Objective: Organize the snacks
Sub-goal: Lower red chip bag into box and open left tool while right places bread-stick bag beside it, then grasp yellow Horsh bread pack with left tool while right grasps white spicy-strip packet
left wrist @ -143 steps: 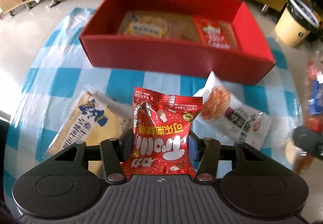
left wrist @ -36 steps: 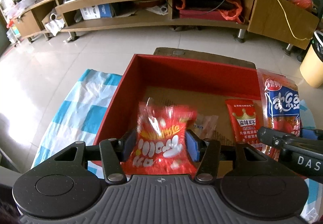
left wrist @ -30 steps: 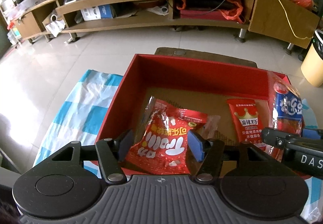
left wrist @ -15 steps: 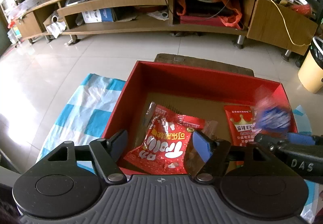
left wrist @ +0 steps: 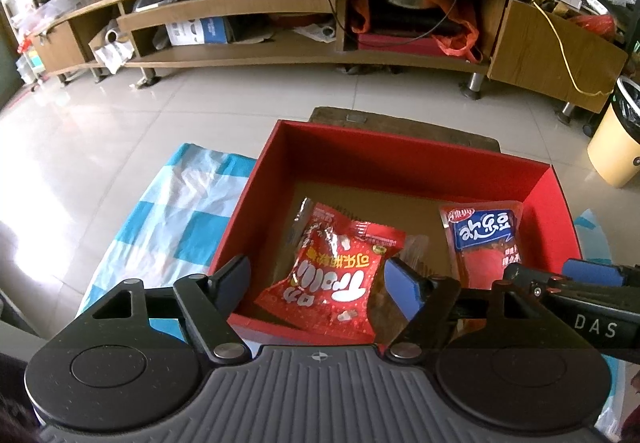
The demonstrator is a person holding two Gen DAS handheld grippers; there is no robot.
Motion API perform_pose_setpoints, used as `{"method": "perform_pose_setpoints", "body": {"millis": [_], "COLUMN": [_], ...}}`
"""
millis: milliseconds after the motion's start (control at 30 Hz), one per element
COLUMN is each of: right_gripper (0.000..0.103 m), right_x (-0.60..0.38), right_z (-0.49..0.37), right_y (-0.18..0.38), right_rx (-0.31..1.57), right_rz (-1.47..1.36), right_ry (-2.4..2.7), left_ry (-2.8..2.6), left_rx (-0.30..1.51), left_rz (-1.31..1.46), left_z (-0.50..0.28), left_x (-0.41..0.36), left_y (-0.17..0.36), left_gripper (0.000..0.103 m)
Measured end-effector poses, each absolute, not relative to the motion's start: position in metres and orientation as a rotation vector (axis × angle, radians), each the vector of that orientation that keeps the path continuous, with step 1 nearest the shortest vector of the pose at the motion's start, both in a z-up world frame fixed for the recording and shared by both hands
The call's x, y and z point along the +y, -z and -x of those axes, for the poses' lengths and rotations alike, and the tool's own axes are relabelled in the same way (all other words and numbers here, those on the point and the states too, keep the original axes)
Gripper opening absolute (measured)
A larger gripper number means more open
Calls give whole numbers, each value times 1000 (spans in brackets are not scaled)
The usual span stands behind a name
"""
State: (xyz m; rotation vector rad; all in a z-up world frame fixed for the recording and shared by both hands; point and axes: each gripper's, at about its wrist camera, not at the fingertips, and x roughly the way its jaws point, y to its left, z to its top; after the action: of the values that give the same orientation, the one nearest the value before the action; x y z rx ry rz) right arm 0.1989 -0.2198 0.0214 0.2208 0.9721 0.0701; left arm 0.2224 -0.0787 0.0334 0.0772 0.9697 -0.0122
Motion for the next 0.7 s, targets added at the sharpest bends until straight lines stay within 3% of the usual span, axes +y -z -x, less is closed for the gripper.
{"method": "perform_pose_setpoints", "body": {"millis": [700], "right_gripper": [64], "right_x": [-197], "right_z": [-154], "right_y": [-35], "right_rx": [970], "right_rz": [-132], "right_ry": [-149], "left_ry": [46], "left_rx": [964], "left_rz": [-65], "left_z": [-177], "left_x": [-64], "left_y": [-47], "left_gripper": [85]}}
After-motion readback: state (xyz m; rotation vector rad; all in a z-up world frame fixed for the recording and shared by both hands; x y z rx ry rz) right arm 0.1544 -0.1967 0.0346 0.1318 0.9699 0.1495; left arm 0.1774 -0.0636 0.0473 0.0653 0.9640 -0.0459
